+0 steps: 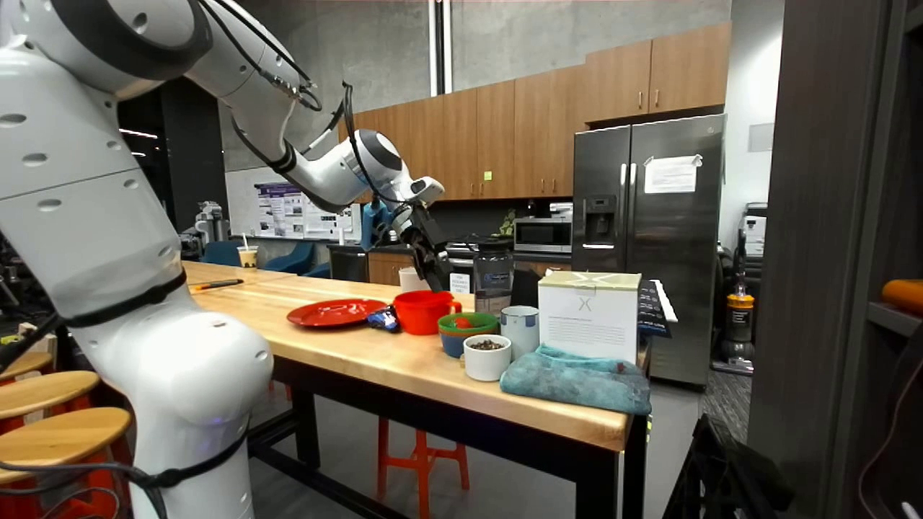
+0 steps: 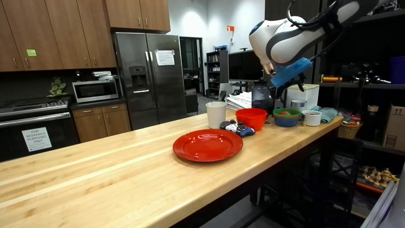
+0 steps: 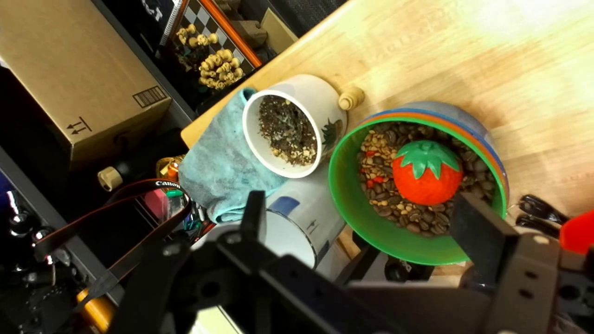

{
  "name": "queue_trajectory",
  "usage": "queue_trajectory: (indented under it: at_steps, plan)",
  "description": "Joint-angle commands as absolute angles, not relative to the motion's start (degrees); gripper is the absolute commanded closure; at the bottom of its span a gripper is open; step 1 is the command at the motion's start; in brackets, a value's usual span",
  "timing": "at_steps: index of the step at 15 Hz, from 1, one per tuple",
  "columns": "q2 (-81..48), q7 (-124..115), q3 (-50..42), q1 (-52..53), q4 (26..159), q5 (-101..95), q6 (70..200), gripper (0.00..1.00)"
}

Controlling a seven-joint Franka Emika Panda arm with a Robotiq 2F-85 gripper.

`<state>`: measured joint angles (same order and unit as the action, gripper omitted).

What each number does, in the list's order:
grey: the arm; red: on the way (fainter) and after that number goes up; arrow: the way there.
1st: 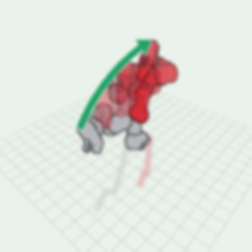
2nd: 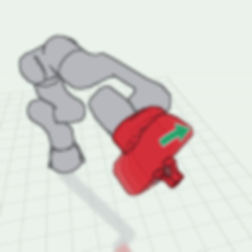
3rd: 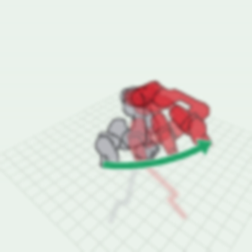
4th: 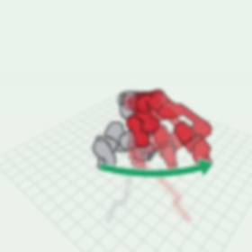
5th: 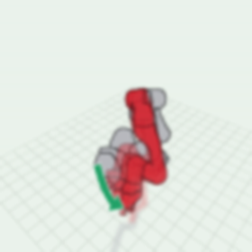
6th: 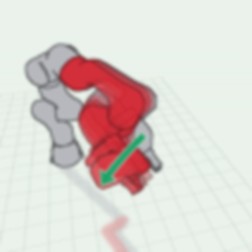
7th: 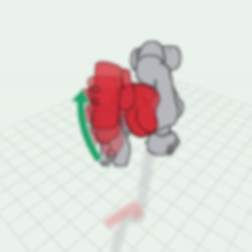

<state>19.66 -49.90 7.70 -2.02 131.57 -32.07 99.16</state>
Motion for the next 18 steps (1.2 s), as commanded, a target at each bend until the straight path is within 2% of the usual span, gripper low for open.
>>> queue_trajectory:
  at_steps: [1, 18]
  plan:
    - [19.53, -53.95, 7.33, -2.58, 132.41, -33.94, 101.52, 0.00]
    - [16.38, -67.16, 6.35, -2.27, 135.02, -38.42, 109.66, 0.00]
